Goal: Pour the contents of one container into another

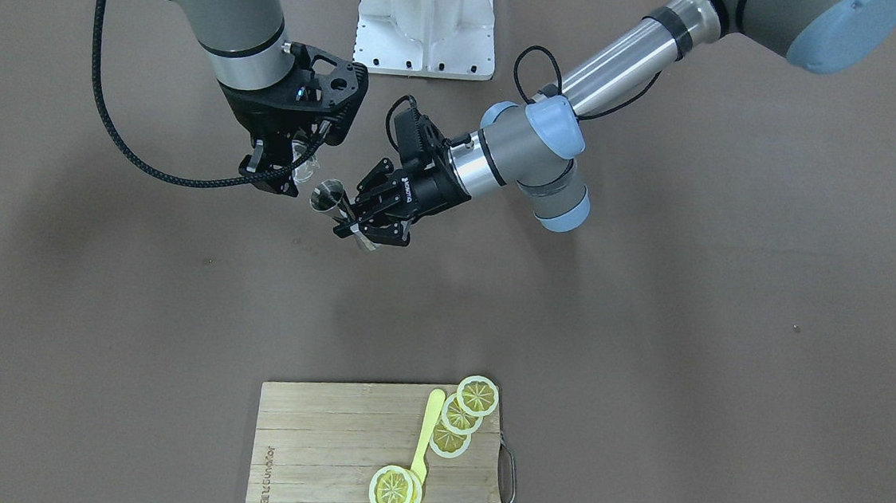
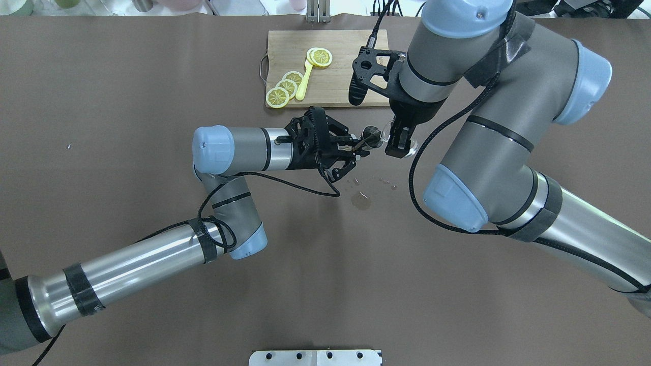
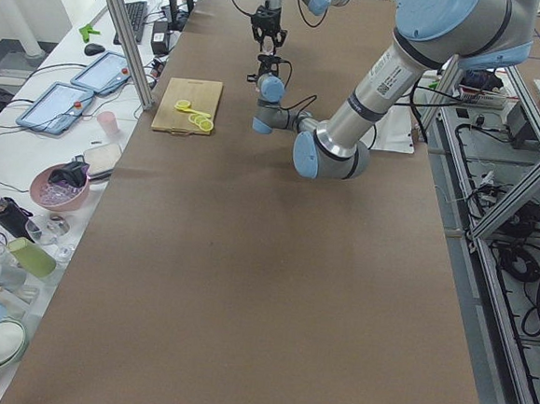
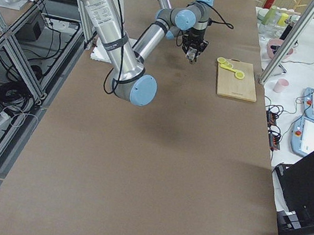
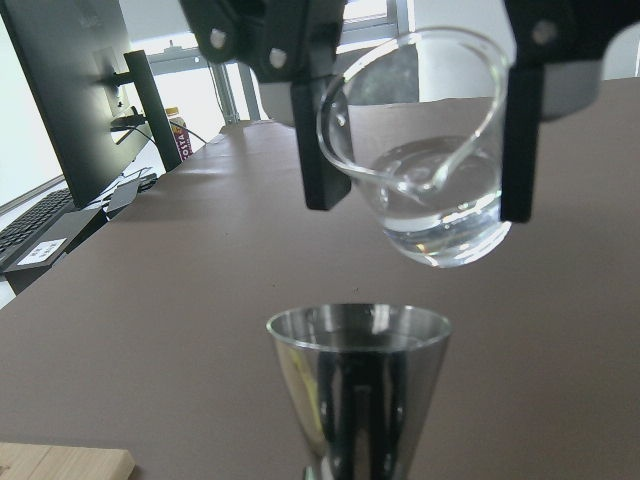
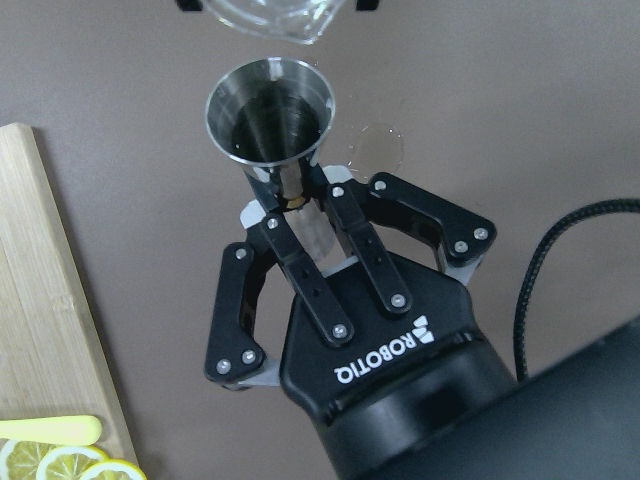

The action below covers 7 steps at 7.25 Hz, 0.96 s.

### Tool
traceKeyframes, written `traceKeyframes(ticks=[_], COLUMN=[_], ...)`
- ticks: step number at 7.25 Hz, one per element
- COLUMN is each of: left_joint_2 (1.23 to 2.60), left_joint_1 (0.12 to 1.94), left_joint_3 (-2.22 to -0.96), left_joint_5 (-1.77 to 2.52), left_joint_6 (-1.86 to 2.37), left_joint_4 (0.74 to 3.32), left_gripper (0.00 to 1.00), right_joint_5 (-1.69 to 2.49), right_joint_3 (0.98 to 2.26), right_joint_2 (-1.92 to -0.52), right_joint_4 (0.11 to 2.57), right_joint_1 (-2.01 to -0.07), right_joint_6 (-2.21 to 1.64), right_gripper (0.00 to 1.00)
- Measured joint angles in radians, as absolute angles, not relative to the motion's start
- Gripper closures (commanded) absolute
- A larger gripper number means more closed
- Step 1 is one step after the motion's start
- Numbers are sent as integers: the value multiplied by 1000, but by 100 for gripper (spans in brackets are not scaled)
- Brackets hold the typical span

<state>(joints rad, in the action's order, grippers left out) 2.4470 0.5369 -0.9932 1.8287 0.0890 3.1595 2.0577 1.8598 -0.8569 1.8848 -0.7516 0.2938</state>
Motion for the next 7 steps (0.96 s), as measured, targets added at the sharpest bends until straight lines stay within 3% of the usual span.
traceKeyframes(ticks=[7], left_joint_2=[2444], left_joint_1=[537], left_joint_3=[-995], left_joint_5=[1829], left_joint_6=[89], left_joint_4=[3168], left_gripper=[100], right_joint_5=[2036], right_joint_3=[1783], right_joint_2=[-773], right_joint_4=[1981], right_joint_1=[-750], right_joint_6=[366], right_gripper=[100])
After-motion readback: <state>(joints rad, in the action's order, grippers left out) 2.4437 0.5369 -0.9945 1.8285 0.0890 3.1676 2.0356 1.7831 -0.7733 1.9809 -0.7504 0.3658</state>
